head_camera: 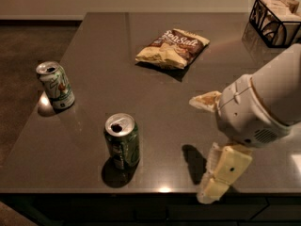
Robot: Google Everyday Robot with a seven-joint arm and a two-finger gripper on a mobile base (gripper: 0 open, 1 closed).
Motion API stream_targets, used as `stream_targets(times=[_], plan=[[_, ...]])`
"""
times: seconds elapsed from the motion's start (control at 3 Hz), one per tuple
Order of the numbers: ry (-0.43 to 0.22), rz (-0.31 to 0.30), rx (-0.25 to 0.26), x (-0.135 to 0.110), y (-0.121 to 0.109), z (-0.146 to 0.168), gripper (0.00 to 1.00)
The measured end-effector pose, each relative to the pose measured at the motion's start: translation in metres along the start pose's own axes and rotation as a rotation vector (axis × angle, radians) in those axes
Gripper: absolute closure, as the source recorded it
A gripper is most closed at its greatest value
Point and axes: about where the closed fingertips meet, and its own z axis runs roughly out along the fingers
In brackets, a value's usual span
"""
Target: Move green can near brown chip bag
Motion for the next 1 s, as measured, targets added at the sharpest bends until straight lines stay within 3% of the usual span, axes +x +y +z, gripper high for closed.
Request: stream_targets(times=[0.33, 1.0], plan=[[-0.088, -0.008, -0.033, -0.035, 0.003, 0.027, 0.00], [-0.152, 0.003, -0.053, -0.077, -0.005, 0.063, 0.00]])
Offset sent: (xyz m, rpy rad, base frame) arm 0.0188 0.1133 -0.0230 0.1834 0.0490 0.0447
